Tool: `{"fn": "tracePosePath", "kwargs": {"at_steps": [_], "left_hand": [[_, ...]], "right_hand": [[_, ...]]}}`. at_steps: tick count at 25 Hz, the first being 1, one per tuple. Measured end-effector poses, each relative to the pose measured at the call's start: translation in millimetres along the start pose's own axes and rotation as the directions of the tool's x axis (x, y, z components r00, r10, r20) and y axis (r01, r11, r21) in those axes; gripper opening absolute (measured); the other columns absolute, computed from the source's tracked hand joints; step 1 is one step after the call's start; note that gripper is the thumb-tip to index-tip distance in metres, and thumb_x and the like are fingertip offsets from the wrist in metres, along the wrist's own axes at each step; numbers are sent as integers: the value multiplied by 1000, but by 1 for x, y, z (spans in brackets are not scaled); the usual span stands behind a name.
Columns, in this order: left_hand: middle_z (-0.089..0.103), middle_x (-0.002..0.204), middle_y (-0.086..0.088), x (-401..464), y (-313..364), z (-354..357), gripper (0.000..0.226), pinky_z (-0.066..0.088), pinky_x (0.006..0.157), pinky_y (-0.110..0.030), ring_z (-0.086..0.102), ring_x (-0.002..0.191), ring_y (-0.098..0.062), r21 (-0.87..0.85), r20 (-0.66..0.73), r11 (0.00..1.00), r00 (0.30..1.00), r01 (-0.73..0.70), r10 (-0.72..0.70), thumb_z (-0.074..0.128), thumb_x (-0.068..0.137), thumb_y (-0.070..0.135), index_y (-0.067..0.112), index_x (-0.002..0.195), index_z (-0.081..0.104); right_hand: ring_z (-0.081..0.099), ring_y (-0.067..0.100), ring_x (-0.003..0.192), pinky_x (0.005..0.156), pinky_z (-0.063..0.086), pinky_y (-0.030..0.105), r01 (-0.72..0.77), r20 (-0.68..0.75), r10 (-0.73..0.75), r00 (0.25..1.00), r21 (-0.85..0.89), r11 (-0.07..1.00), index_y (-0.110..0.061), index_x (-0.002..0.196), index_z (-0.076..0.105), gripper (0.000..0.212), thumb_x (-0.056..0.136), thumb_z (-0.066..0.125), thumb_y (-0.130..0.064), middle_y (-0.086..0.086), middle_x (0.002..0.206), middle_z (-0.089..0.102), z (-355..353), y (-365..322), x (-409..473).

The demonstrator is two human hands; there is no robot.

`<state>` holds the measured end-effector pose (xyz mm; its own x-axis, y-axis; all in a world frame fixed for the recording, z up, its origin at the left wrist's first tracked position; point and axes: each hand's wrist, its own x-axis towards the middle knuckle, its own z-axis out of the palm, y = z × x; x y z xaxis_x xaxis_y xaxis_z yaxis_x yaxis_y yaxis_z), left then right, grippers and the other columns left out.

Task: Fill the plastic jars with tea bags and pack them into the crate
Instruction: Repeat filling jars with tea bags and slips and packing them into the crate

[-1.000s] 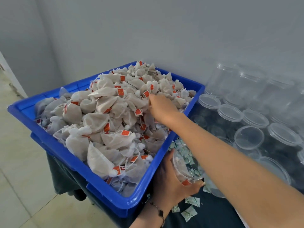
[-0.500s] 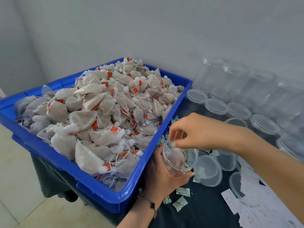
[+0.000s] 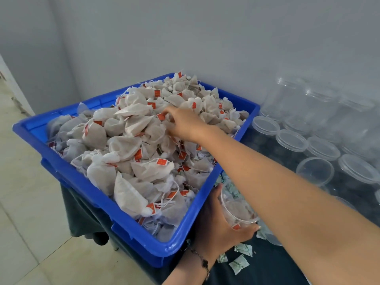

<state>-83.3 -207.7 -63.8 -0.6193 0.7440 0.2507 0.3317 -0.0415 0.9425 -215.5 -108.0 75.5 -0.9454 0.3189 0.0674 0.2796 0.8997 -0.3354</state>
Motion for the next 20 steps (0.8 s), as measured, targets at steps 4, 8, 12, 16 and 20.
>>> {"fn": "tracePosePath", "kwargs": {"at_steps": [4, 8, 12, 16, 20], "left_hand": [[44, 138, 0, -2, -2, 0, 108, 44, 102, -38, 44, 128, -11, 14, 20, 1000, 1000, 12, -12, 87, 54, 46, 17, 142, 33], [43, 139, -1, -4, -1, -1, 110, 42, 103, -36, 43, 129, -14, 142, -37, 989, 998, -44, 50, 76, 50, 60, 13, 141, 35], [47, 131, -1, -6, -1, -2, 109, 46, 99, -37, 49, 122, -16, 141, -50, 989, 997, -46, 53, 72, 49, 65, 14, 139, 38], [51, 127, 0, -5, -2, -1, 107, 50, 93, -40, 54, 115, -16, 155, -72, 987, 996, -32, 44, 70, 48, 68, 14, 135, 41], [52, 128, -1, -5, -3, 0, 107, 50, 93, -42, 56, 115, -18, 157, -69, 987, 997, -34, 45, 72, 47, 67, 16, 135, 39]], "right_hand": [[61, 22, 96, 83, 52, 35, -15, -133, 12, 991, -19, 1000, -19, 136, 44, 52, 90, 44, 5, 9, 114, 60, 3, 12, -16], [53, 17, 103, 85, 43, 19, -89, -227, 120, 967, 142, 986, -15, 122, 58, 37, 93, 41, -1, 7, 122, 51, -16, 22, -50], [59, 6, 81, 72, 48, 18, -88, -280, 262, 924, 508, 857, -25, 89, 65, 29, 85, 51, 0, -11, 90, 62, -43, 28, -114], [63, 17, 98, 90, 52, 37, -34, -259, 289, 922, 688, 724, -28, 87, 75, 35, 90, 53, -1, -4, 104, 66, -55, 32, -184], [63, 22, 98, 90, 52, 41, -89, -207, 304, 930, 675, 732, -28, 89, 74, 28, 87, 60, -4, -5, 103, 65, -51, 44, -223]]}}
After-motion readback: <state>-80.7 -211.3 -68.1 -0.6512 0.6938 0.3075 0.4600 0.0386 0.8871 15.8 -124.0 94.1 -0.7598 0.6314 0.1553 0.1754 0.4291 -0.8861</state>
